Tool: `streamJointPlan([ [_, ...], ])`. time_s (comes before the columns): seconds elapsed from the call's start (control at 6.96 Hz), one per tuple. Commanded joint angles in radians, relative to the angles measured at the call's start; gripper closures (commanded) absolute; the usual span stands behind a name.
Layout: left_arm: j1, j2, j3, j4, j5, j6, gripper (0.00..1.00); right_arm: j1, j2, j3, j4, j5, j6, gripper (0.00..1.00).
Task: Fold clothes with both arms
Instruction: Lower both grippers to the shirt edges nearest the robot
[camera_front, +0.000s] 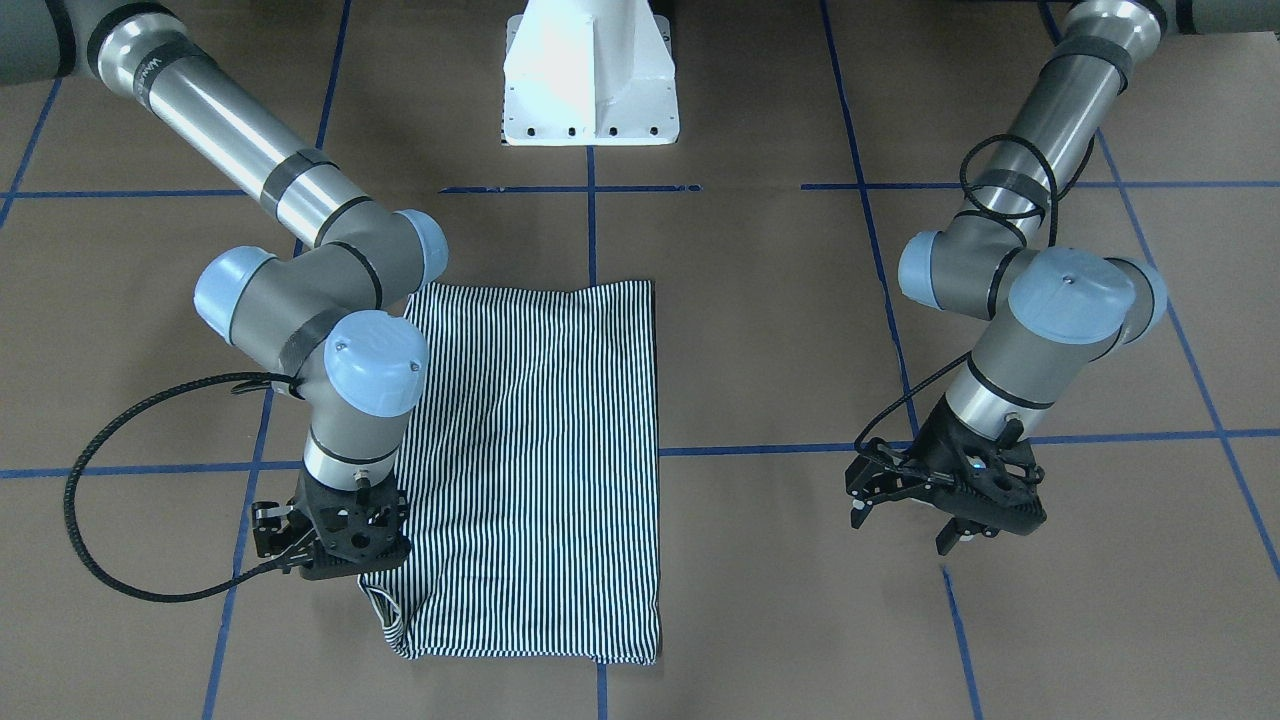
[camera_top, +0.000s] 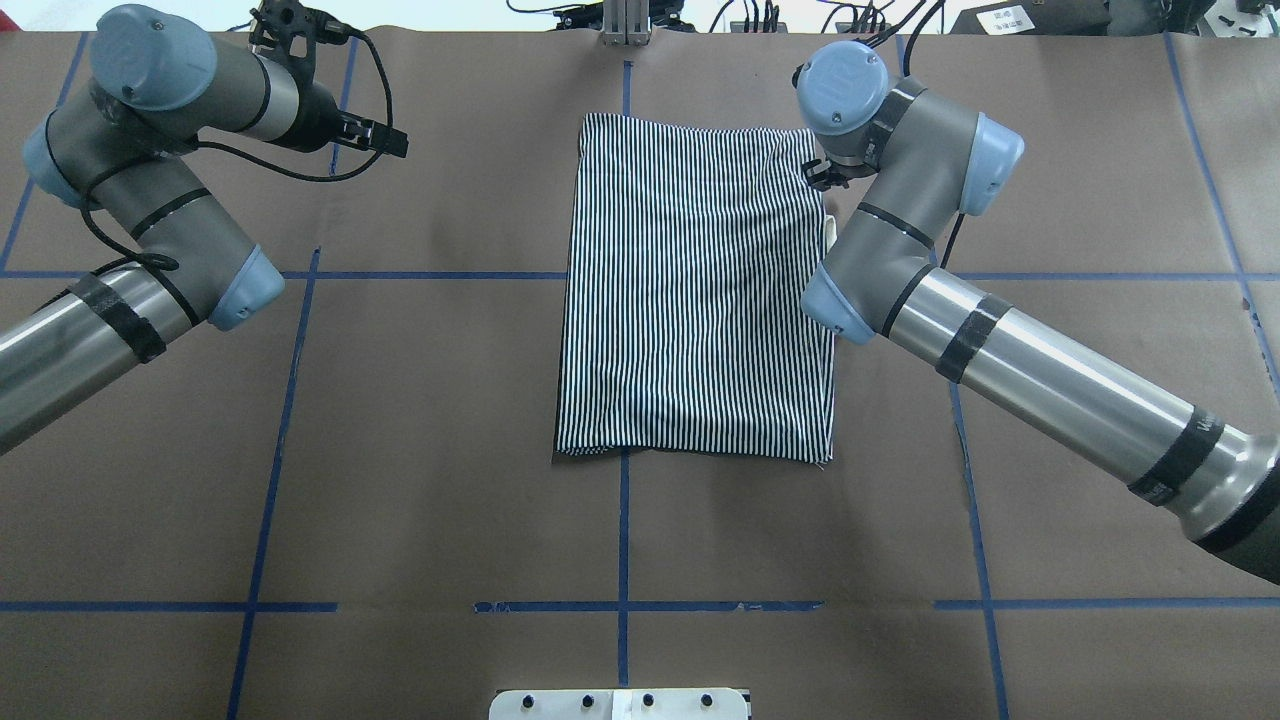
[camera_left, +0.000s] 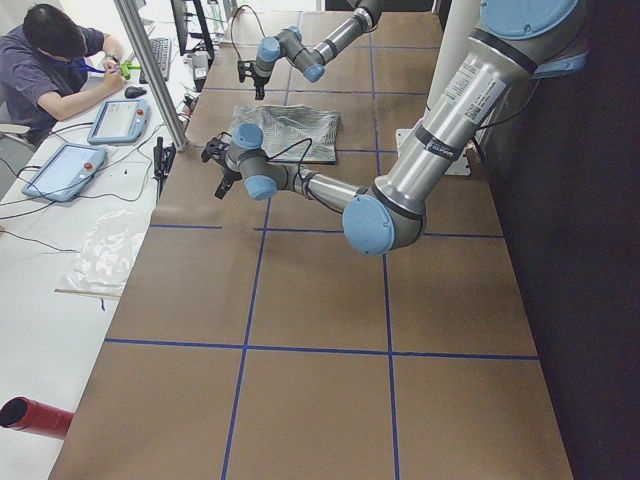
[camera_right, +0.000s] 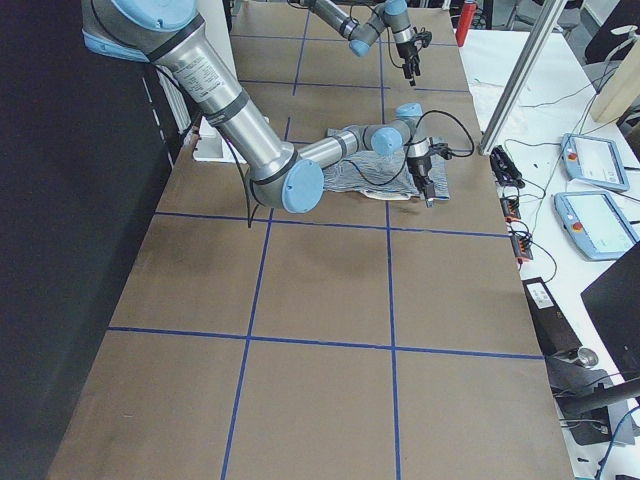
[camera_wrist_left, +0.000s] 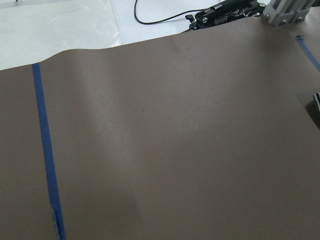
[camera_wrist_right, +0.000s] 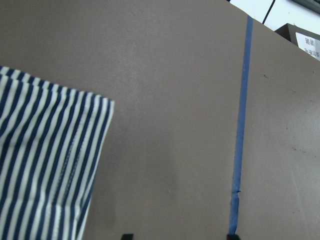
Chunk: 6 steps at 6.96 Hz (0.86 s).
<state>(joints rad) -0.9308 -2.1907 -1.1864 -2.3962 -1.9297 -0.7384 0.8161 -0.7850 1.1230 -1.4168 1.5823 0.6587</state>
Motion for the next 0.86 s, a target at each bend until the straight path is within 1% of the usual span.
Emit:
streamJointPlan([
  [0.0, 0.0, -0.001, -0.019, 0.003, 0.0, 0.001, 0.0, 0.026, -0.005, 0.021, 0.05, 0.089, 0.001, 0.2],
  [0.14, 0.003, -0.001, -0.054, 0.012, -0.005, -0.025, 0.0, 0.031, -0.022, 0.093, 0.05, 0.149, 0.021, 0.01],
  [0.29, 0.006, 0.017, -0.093, 0.015, -0.071, -0.117, 0.0, 0.029, -0.099, 0.219, 0.05, 0.157, 0.114, 0.0],
  [0.43, 0.016, 0.046, -0.167, 0.014, -0.096, -0.189, 0.0, 0.005, -0.185, 0.379, 0.05, 0.191, 0.227, 0.0],
  [0.57, 0.083, 0.096, -0.261, 0.012, -0.091, -0.275, 0.0, -0.021, -0.273, 0.515, 0.052, 0.203, 0.362, 0.0],
  [0.72, 0.145, 0.121, -0.341, 0.009, -0.078, -0.394, 0.0, -0.06, -0.351, 0.643, 0.053, 0.202, 0.513, 0.0],
])
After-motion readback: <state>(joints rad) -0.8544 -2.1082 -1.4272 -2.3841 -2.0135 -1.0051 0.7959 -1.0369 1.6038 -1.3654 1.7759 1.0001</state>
